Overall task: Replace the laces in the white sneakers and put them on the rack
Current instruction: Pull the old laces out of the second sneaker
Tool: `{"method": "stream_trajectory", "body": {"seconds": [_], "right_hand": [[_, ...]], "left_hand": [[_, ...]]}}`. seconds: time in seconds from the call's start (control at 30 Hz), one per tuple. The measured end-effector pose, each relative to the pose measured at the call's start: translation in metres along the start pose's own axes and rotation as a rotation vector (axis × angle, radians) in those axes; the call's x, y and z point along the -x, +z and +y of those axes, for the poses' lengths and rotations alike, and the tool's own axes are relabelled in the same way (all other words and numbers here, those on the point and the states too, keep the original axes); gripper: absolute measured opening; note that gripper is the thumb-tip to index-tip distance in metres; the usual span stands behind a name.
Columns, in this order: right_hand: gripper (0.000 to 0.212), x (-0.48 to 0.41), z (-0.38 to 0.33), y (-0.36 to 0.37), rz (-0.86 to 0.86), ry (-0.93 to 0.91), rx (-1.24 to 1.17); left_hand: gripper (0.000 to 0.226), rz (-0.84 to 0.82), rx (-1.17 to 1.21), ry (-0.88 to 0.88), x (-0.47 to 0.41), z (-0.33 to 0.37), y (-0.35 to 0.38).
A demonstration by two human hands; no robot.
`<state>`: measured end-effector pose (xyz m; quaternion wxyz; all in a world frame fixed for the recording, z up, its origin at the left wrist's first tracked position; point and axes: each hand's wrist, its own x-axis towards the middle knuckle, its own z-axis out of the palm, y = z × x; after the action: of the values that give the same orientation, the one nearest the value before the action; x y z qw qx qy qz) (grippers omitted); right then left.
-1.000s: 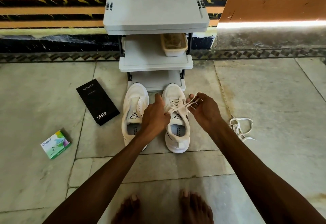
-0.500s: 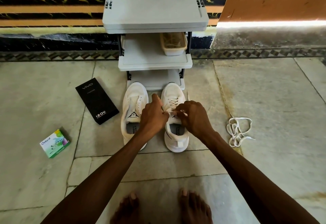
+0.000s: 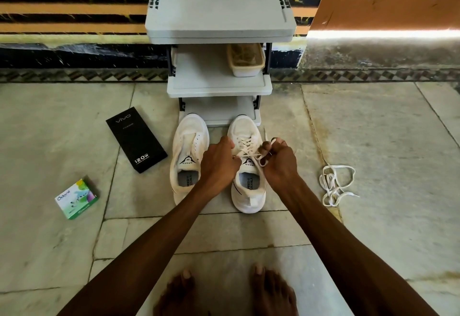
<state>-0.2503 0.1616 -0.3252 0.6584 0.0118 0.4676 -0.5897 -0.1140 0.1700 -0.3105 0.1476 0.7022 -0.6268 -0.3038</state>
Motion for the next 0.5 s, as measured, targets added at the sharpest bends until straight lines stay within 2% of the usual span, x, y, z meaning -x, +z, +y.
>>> {"method": "stream_trajectory", "body": {"seconds": [0.17,0.23,0.27,0.3,0.4,0.43,0.5], "right_hand": [[0.028,-0.006,-0.006,-0.007,0.119,-0.076,0.210],[0.026,-0.007,-0.011,-0.012,0.153,-0.097,0.227],[0.021,-0.005,-0.014,-0.013,0.163,-0.130,0.323],[0.016,-0.005,-0.018,-0.016,0.191,-0.182,0.528],[0.013,-0.007,-0.021,-0.034,0.320,-0.491,1.489],[0.016,-0.005,-0.021,-0.036,0.331,-0.612,1.664],[0.016,0.003,-0.019,-0.034,0.271,-0.794,1.677]], "left_hand": [[0.027,0.000,-0.098,-0.009,-0.003,0.003,-0.001],[0.028,-0.011,-0.083,0.029,-0.002,0.001,0.000],[0.029,-0.010,-0.070,0.063,-0.001,-0.001,0.001],[0.030,-0.004,-0.060,0.109,0.000,-0.002,0.003],[0.032,0.007,-0.089,0.237,0.003,-0.004,0.010],[0.032,0.008,-0.118,0.259,0.003,-0.005,0.012],[0.033,0.006,-0.174,0.279,0.001,-0.005,0.014]]}}
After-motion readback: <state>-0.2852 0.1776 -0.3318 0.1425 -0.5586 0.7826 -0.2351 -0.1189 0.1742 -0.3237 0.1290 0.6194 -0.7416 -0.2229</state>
